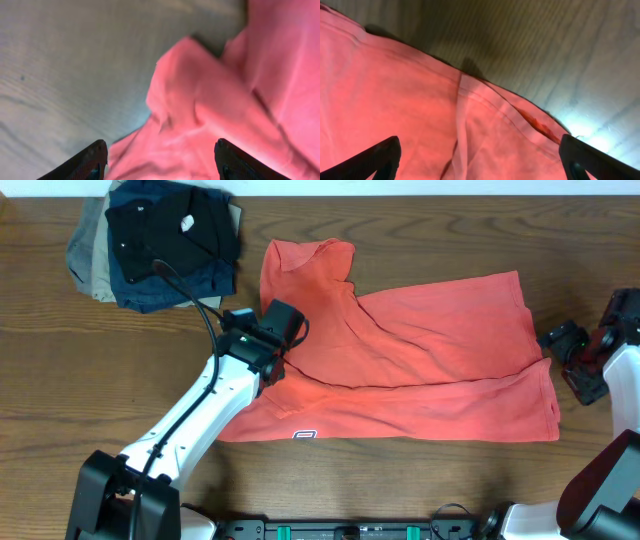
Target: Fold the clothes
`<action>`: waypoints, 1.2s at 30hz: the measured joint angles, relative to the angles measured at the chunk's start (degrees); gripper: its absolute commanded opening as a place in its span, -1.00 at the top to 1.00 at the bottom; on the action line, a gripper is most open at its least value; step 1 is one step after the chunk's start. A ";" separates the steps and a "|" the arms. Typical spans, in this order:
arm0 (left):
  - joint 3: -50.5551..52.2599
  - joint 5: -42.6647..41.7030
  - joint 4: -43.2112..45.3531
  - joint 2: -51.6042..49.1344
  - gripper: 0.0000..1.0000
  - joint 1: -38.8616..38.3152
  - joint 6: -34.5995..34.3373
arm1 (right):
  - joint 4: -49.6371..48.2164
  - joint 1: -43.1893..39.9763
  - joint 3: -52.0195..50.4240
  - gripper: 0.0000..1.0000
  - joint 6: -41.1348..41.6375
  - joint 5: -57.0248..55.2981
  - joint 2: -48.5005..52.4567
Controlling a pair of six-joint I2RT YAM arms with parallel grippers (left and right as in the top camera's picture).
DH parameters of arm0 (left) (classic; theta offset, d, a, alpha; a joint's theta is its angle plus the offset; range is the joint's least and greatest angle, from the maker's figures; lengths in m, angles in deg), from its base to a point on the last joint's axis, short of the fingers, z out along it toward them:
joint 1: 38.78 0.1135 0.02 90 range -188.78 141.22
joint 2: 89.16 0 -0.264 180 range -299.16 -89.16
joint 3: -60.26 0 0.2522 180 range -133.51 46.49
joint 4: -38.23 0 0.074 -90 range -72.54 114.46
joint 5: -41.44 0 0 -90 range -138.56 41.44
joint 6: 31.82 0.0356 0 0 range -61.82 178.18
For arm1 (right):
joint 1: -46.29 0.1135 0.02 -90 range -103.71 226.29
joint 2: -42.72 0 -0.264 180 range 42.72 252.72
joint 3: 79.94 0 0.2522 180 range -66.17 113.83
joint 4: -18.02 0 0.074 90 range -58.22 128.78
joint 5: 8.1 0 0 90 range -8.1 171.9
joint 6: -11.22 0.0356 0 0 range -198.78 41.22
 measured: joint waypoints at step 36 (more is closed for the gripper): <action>6.71 -31.23 7.32 -9.29 -0.40 0.00 -3.34 | 14.25 0.00 5.01 -0.92 -8.85 7.96 0.02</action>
